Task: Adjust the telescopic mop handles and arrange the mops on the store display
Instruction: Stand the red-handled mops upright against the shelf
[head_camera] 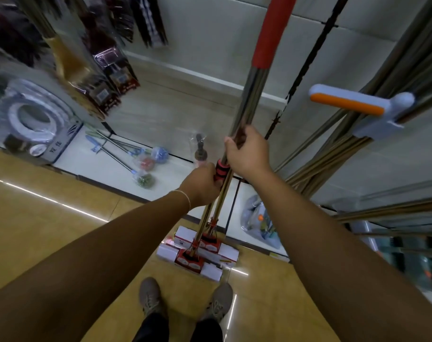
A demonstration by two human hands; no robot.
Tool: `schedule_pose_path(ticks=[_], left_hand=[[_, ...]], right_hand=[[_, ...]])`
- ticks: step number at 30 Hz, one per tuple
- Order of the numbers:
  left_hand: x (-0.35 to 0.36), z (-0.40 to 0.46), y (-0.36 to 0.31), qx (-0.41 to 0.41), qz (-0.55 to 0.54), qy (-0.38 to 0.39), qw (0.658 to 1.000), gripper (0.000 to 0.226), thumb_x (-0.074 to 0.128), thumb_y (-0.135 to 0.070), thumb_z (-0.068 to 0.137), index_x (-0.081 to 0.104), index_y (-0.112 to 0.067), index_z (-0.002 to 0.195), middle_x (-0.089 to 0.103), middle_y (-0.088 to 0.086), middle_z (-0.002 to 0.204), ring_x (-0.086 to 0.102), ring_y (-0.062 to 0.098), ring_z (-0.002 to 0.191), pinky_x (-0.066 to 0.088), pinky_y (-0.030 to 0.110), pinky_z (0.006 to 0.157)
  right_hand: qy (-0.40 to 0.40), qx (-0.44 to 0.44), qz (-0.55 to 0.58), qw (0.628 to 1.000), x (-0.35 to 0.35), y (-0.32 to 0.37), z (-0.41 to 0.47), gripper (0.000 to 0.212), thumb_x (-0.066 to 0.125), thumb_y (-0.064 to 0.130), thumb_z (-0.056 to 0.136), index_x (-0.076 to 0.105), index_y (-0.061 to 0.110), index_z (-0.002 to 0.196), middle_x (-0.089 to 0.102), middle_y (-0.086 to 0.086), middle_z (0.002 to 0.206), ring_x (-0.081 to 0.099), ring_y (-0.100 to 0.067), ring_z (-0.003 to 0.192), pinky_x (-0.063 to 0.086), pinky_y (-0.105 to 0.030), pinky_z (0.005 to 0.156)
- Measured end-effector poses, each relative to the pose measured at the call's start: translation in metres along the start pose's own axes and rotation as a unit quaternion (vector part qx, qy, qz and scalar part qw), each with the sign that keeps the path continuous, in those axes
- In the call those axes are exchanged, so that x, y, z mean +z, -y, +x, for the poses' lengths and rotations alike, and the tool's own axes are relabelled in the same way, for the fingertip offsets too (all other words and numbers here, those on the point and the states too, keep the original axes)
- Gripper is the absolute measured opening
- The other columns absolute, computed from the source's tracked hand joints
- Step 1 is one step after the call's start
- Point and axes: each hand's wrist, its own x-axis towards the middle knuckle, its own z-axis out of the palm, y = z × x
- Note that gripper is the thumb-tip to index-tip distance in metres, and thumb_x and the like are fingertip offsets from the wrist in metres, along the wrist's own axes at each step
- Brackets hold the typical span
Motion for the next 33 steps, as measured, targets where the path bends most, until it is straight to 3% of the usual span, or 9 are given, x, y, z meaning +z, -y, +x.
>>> schedule_pose_path(ticks=[2,5,7,11,17,20,27,31,33], left_hand=[[0.002,-0.006,0.005,-0.011,-0.020,-0.021,1.000,0.015,0.057,-0.025,0.093,0.050,-0.013,0.097,0.062,0.009,0.094,0.059,0.024,0.085,0.037,0.023,0.059],[0.004,-0.017,0.013,0.005,-0.063,-0.012,0.998,0.037,0.062,-0.029,0.091,0.052,-0.013,0.122,0.063,0.006,0.112,0.060,0.023,0.101,0.049,0.029,0.081],[0.004,-0.024,0.016,0.025,-0.111,0.003,0.993,0.036,0.063,-0.028,0.090,0.055,-0.016,0.123,0.066,0.005,0.113,0.061,0.022,0.104,0.051,0.037,0.092],[0.006,-0.040,0.022,0.037,-0.197,0.005,0.980,0.028,0.062,-0.020,0.091,0.058,-0.016,0.119,0.067,0.007,0.111,0.062,0.021,0.106,0.051,0.043,0.098],[-0.001,-0.062,0.030,0.055,-0.142,0.048,0.987,0.033,0.065,-0.024,0.090,0.056,-0.015,0.121,0.067,0.009,0.109,0.063,0.025,0.104,0.051,0.042,0.096],[-0.009,-0.074,0.035,0.089,-0.126,0.080,0.985,0.033,0.065,-0.027,0.090,0.055,-0.017,0.120,0.066,0.006,0.107,0.062,0.022,0.100,0.050,0.032,0.089],[-0.024,-0.120,0.067,0.169,-0.128,0.133,0.968,0.023,0.068,-0.028,0.088,0.055,-0.027,0.108,0.064,-0.008,0.094,0.063,0.013,0.092,0.050,0.025,0.083],[-0.027,-0.139,0.076,0.213,-0.112,0.176,0.955,0.021,0.063,-0.022,0.092,0.057,-0.018,0.112,0.065,-0.001,0.099,0.062,0.012,0.091,0.049,0.023,0.084],[-0.022,-0.151,0.079,0.223,-0.124,0.173,0.951,0.022,0.061,-0.018,0.094,0.056,-0.014,0.115,0.064,-0.002,0.097,0.060,0.009,0.087,0.047,0.014,0.078]], right_hand=[[0.004,-0.012,0.000,1.000,0.000,0.001,-0.014,0.031,0.065,0.034,0.089,0.062,0.012,0.111,0.070,-0.005,0.101,0.067,-0.023,0.093,0.056,-0.039,0.085],[0.018,-0.023,0.007,1.000,-0.004,0.001,-0.030,0.023,0.066,0.032,0.090,0.062,0.014,0.104,0.069,-0.002,0.093,0.067,-0.021,0.087,0.057,-0.037,0.081],[0.025,-0.038,0.005,0.999,-0.006,0.004,-0.041,0.021,0.067,0.032,0.089,0.062,0.015,0.100,0.069,-0.002,0.090,0.066,-0.020,0.083,0.056,-0.034,0.076],[0.031,-0.052,-0.010,0.998,-0.007,0.010,-0.061,0.021,0.067,0.032,0.089,0.062,0.013,0.096,0.068,-0.004,0.086,0.064,-0.020,0.077,0.053,-0.030,0.070],[0.045,-0.044,-0.033,0.997,-0.006,0.024,-0.095,0.021,0.067,0.032,0.089,0.061,0.012,0.095,0.066,-0.002,0.082,0.062,-0.019,0.073,0.051,-0.028,0.066],[0.040,-0.035,-0.032,0.998,-0.002,0.033,-0.117,0.019,0.068,0.031,0.088,0.059,0.015,0.092,0.066,-0.001,0.081,0.064,-0.021,0.072,0.055,-0.032,0.068],[0.015,-0.023,-0.034,0.999,0.013,0.055,-0.188,0.015,0.067,0.025,0.089,0.065,0.018,0.102,0.071,-0.003,0.093,0.066,-0.022,0.086,0.054,-0.032,0.075],[-0.024,-0.006,-0.081,0.996,0.024,0.068,-0.223,0.020,0.064,0.024,0.091,0.062,0.011,0.105,0.064,-0.004,0.092,0.059,-0.021,0.082,0.038,-0.025,0.067],[-0.032,0.010,-0.092,0.995,0.026,0.073,-0.238,0.024,0.063,0.025,0.093,0.061,0.009,0.111,0.058,-0.001,0.091,0.056,-0.019,0.084,0.035,-0.023,0.069]])
